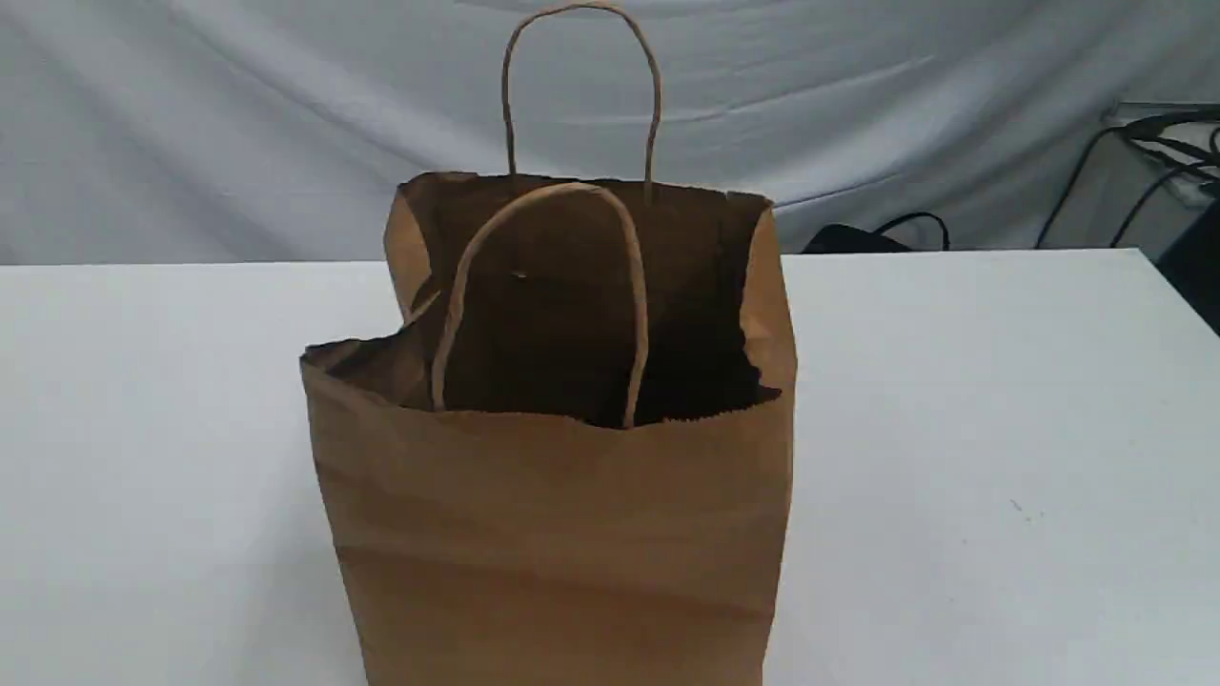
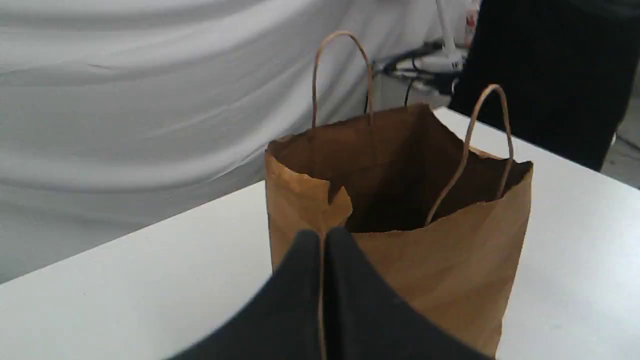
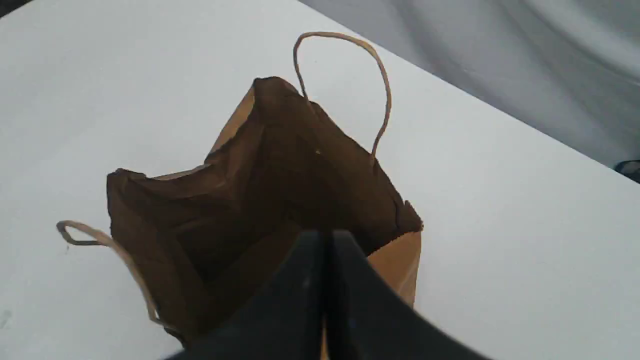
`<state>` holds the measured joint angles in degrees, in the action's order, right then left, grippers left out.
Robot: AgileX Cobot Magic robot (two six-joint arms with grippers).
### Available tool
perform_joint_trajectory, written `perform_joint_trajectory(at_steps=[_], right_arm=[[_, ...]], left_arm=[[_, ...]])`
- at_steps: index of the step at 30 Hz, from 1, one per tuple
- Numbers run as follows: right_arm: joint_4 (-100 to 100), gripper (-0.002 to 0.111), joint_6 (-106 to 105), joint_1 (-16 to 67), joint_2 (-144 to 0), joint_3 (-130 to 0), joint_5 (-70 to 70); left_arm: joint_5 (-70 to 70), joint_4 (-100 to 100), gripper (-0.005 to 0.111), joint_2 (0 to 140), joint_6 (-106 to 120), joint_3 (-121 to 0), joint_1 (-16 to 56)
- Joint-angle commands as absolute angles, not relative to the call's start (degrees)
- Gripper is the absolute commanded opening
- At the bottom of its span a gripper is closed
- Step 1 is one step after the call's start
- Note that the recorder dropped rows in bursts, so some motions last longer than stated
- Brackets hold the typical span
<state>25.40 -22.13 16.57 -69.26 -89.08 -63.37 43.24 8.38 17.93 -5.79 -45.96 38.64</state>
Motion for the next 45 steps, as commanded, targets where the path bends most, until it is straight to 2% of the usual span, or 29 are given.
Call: perform_joint_trajectory(at_steps=[1, 6, 9, 19, 39, 45], right_arm=[[26.3, 0.000, -23.3, 16.6, -60.3, -77.8, -52.9], [26.3, 0.000, -23.9, 16.6, -47.0, -59.9, -31.3], [26.3, 0.000, -23.9, 16.6, -42.0, -54.5, -24.8], [26.3, 0.000, -24.0, 16.6, -34.8, -52.4, -26.5], [23.1, 0.000, -23.5, 16.6, -34.9, -52.4, -28.1], [25.0, 0.000, -23.9, 13.3, -30.7, -42.0, -18.7]], left_arm=[[41.8, 9.5, 0.000, 12.1, -8.6, -42.6, 38.6], [41.8, 9.6, 0.000, 3.5, -9.2, -39.2, 38.6], [42.3, 9.4, 0.000, 0.1, -9.2, -38.2, 38.6], [42.3, 9.2, 0.000, 0.0, -8.9, -38.2, 38.6], [42.3, 9.2, 0.000, 0.0, -8.9, -38.2, 38.6], [42.3, 9.3, 0.000, 0.0, -8.9, -38.2, 38.6]])
